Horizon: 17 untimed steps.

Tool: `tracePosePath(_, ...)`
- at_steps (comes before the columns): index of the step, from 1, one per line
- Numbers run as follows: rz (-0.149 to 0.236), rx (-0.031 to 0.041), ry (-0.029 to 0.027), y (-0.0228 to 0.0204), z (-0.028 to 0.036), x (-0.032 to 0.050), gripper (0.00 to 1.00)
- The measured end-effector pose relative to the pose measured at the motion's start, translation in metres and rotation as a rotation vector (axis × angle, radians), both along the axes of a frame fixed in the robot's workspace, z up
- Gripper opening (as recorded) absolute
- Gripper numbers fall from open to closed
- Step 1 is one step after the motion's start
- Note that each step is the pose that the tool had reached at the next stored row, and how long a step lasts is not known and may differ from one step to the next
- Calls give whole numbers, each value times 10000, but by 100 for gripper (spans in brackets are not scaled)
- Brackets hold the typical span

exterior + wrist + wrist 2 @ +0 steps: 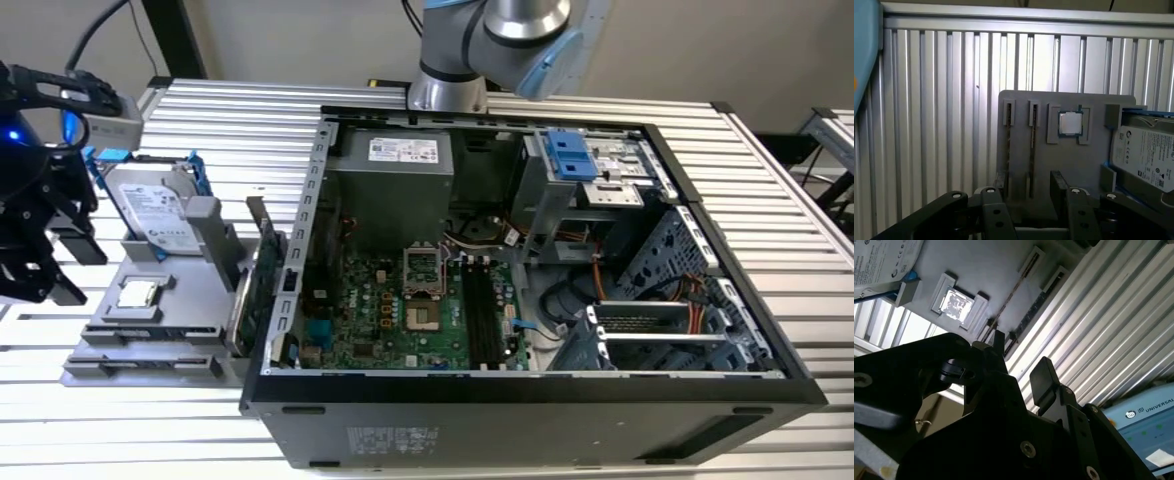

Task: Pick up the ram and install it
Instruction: 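Pick up the ram and move it above insertion slot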

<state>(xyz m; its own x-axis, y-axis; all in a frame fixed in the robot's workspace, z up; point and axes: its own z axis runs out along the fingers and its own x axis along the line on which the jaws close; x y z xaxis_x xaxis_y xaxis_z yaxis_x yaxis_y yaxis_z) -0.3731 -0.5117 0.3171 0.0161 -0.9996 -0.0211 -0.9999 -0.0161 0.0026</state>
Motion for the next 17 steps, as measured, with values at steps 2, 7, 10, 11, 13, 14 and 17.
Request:
tracePosePath(2, 0, -1, 1, 0, -10, 0, 100)
tracePosePath(7, 0, -2, 0, 0, -59, 0, 100)
tracePosePath(10, -14, -13, 0, 3, -104, 0, 100)
tracePosePath(11, -29, -17, 1, 5, -118, 0, 100)
tracePosePath(13, -66, -20, 0, 7, -149, 0, 100)
tracePosePath(14, -83, -22, -1, 8, -162, 0, 100)
tracePosePath(17, -122, -32, 0, 9, -202, 0, 100)
